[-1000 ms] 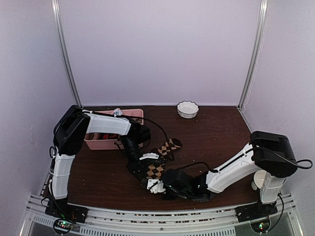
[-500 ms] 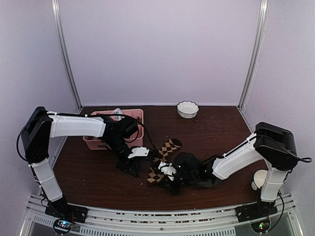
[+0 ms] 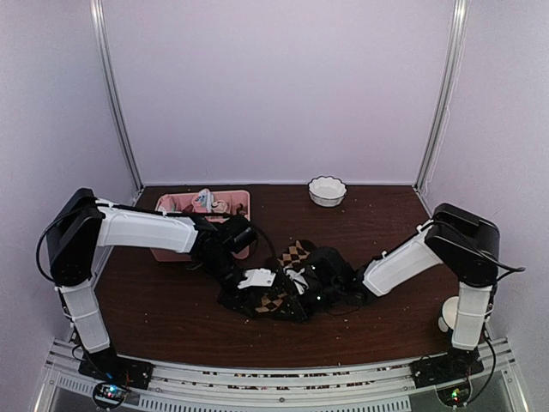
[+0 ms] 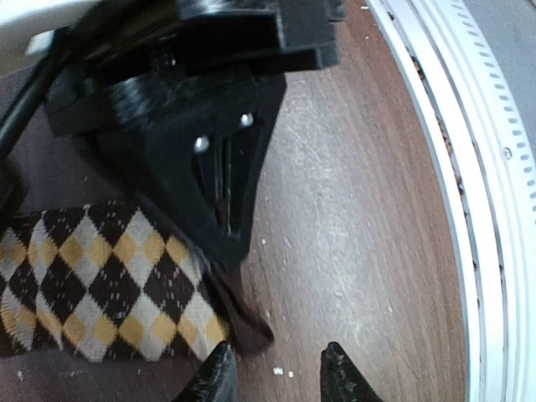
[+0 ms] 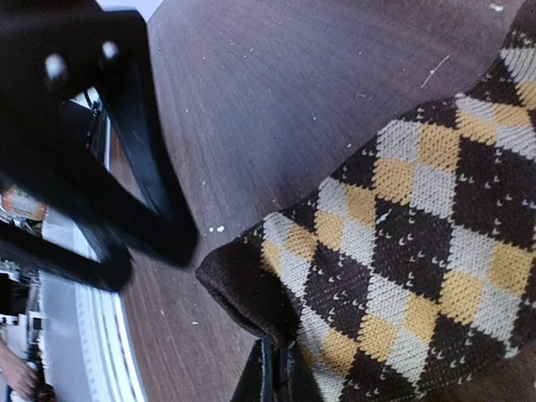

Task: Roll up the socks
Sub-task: Roll the sock at the center of the board.

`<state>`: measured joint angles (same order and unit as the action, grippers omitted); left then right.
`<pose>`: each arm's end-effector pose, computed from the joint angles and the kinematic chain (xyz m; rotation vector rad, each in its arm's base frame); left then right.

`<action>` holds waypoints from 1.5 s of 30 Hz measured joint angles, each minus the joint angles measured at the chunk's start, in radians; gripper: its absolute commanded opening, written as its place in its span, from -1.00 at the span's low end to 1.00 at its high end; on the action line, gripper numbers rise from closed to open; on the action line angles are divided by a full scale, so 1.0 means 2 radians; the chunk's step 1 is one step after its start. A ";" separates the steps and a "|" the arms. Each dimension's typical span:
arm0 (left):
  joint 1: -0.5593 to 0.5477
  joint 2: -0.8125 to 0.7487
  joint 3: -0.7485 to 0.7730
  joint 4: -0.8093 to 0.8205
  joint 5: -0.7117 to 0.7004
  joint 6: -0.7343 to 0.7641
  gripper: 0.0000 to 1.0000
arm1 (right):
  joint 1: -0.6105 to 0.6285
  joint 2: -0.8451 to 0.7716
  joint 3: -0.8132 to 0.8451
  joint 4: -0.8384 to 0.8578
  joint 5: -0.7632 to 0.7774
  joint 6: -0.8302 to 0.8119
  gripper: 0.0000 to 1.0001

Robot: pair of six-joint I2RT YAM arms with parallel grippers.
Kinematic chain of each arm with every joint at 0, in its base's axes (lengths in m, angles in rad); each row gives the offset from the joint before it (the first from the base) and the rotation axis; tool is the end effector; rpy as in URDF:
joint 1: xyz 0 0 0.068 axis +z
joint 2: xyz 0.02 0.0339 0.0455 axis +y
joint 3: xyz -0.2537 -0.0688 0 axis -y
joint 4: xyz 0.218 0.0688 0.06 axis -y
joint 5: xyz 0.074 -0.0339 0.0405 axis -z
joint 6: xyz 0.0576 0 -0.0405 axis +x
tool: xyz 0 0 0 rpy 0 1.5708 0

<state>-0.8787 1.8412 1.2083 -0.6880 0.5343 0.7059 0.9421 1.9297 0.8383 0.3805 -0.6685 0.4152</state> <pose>0.1877 -0.2725 0.1577 2.0859 1.9205 -0.8034 0.1789 0.3067 0.1075 -1.0396 2.3195 1.4011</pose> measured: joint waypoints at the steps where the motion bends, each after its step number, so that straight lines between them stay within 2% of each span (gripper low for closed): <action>1: -0.002 0.008 0.003 0.003 -0.001 -0.003 -0.32 | -0.001 0.004 0.005 -0.002 -0.006 0.010 -1.00; 10: -0.008 0.033 0.007 0.022 -0.015 -0.022 -0.36 | -0.003 0.020 0.019 0.000 -0.026 0.083 -1.00; 11: -0.008 0.033 0.007 0.023 -0.017 -0.024 -0.40 | -0.003 0.020 0.019 0.000 -0.027 0.087 -1.00; 14: -0.008 0.034 0.007 0.029 -0.023 -0.028 -0.72 | -0.003 0.020 0.020 -0.001 -0.028 0.096 -1.00; 16: -0.008 0.034 0.007 0.030 -0.024 -0.030 -0.78 | -0.003 0.020 0.020 -0.002 -0.029 0.100 -1.00; 18: -0.008 0.037 0.007 0.030 -0.026 -0.030 -0.75 | -0.003 0.020 0.020 -0.002 -0.029 0.106 -1.00; 22: -0.006 0.046 0.007 0.031 -0.022 -0.029 -0.52 | -0.003 0.021 0.020 -0.002 -0.031 0.111 -1.00; 24: -0.006 0.048 0.009 0.027 -0.019 -0.029 -0.49 | -0.003 0.021 0.020 -0.002 -0.033 0.113 -1.00; 35: -0.001 0.073 0.038 0.009 -0.006 -0.028 -0.61 | -0.008 0.024 0.013 0.010 -0.047 0.122 -1.00; 37: -0.001 0.076 0.041 0.006 -0.004 -0.028 -0.74 | -0.009 0.024 0.011 0.014 -0.049 0.126 -1.00; 39: -0.001 0.079 0.044 0.003 -0.001 -0.028 -1.00 | -0.009 0.024 0.009 0.019 -0.049 0.129 -1.00; 41: 0.000 0.085 0.052 -0.002 0.001 -0.028 -1.00 | -0.009 0.025 0.005 0.027 -0.050 0.133 -0.98; 45: 0.005 0.107 0.075 -0.013 0.009 -0.032 -1.00 | -0.009 0.025 -0.002 0.038 -0.051 0.132 -0.83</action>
<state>-0.8692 2.0548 1.3590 -0.7147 0.5526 0.6422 0.9237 1.9789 0.8349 0.4557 -0.7700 0.6792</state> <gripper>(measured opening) 0.010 0.053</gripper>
